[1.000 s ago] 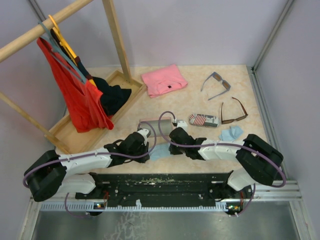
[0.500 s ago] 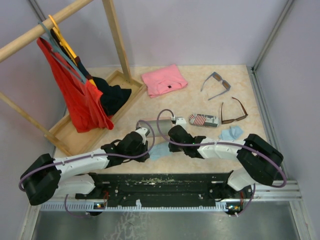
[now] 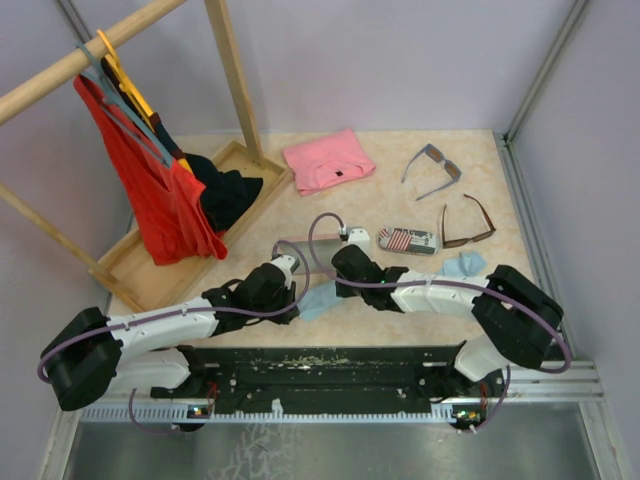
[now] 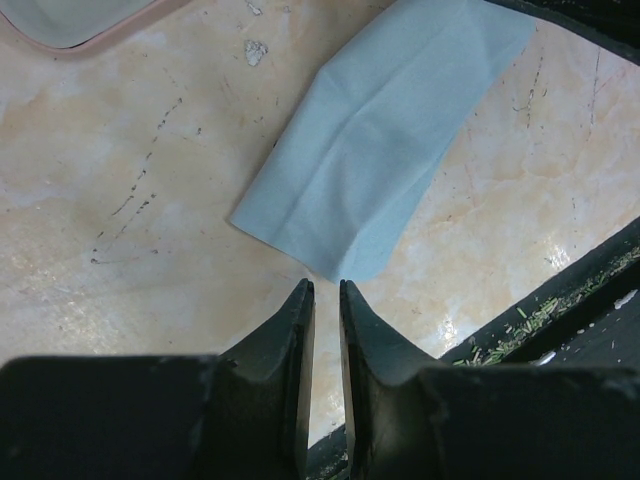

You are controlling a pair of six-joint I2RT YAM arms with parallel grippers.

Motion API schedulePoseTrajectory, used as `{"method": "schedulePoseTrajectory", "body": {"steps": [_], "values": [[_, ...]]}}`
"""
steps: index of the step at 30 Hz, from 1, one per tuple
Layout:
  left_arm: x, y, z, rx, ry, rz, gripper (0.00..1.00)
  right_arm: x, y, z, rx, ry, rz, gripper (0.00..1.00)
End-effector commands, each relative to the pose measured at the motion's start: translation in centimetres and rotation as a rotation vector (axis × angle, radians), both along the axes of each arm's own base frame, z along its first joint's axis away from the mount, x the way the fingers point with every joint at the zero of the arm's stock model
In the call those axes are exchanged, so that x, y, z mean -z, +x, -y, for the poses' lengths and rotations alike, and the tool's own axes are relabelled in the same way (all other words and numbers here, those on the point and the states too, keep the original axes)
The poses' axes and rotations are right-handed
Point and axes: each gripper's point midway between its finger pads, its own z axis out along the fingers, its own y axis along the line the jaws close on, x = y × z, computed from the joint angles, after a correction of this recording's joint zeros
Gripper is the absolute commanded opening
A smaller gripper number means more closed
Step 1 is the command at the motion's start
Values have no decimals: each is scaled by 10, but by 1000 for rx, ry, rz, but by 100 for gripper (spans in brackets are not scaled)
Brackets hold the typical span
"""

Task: Organize the sunglasses
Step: Fold the glasses cleaning cloth at the center of the board.

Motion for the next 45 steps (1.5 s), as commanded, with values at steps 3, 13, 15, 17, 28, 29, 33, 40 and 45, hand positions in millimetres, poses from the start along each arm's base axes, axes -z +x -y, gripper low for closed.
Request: {"method": "schedulePoseTrajectory", "body": {"steps": [3, 13, 15, 17, 28, 29, 33, 40, 45], "values": [[-5, 4, 1, -13, -12, 15, 22, -13, 20, -7, 18, -24, 58, 0], [-4, 3, 0, -17, -10, 11, 22, -6, 25, -3, 33, -75, 59, 0], [-4, 3, 0, -16, -11, 12, 22, -6, 26, -1, 40, -89, 62, 0], [-5, 3, 0, -19, -12, 10, 22, -4, 27, 2, 49, -109, 61, 4], [-18, 8, -4, -69, -44, 42, 26, -19, 26, 29, 92, -156, 123, 26], [-20, 10, -6, -82, -44, 50, 27, -21, 24, 28, 69, -152, 123, 26], [-22, 15, -16, -146, -51, 64, 35, -24, 17, 17, -48, -142, 119, 25], [-25, 20, -23, -202, -83, 54, 36, -16, 17, 5, -196, -16, -8, 26], [-22, 19, -24, -201, -76, 48, 36, 4, 7, 0, -238, -40, -104, 27]]}}
